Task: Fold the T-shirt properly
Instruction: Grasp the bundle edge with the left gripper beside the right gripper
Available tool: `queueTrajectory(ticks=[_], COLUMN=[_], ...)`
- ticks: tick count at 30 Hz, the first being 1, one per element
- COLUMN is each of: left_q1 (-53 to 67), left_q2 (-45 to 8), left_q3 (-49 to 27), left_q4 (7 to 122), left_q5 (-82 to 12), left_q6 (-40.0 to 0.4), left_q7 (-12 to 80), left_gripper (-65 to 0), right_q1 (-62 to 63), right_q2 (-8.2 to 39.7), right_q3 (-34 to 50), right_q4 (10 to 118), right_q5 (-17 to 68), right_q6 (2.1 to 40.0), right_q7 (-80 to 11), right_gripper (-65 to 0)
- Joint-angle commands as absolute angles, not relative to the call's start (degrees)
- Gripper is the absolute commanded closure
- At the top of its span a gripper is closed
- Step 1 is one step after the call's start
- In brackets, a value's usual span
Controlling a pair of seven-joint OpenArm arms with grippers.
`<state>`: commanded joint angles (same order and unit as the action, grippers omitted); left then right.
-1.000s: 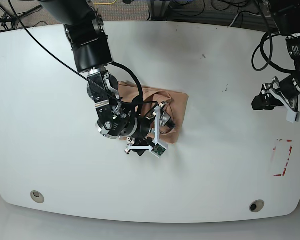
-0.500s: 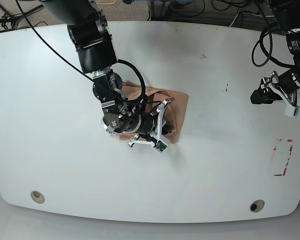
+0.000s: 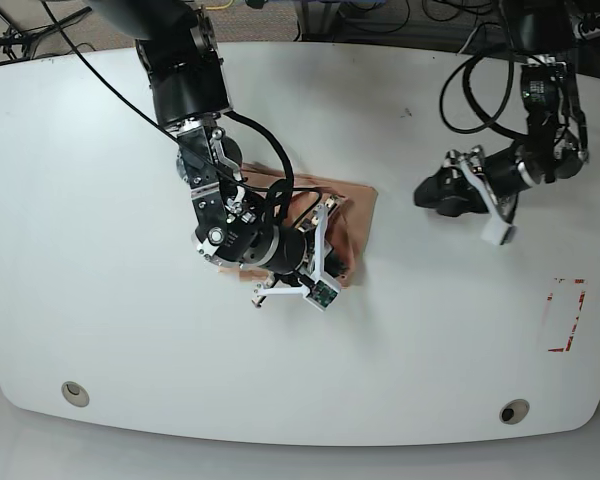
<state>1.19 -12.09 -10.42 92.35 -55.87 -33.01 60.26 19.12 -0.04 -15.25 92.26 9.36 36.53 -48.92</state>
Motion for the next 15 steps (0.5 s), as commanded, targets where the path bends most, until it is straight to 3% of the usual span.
queueTrajectory(ticks=[9, 15], left_q1=[-1.6, -1.3], left_q2=[-2.1, 0.2], left_q3=[-1.6, -0.5], left_q4=[93.2, 95.3], left_q5=[-44.3, -43.6], left_q6=[-33.2, -33.4], left_q7=[60.3, 60.3], left_gripper=[-32.2, -32.4], right_q1=[19.6, 19.6], right_q2=[-0.2, -0.3], right_q3=[-12.6, -11.7], right_q4=[93.3, 93.6], right_q5=[9.6, 9.7], right_q6=[36.5, 36.5], right_q7=[-50.0, -50.2], right_gripper=[0.0, 0.0])
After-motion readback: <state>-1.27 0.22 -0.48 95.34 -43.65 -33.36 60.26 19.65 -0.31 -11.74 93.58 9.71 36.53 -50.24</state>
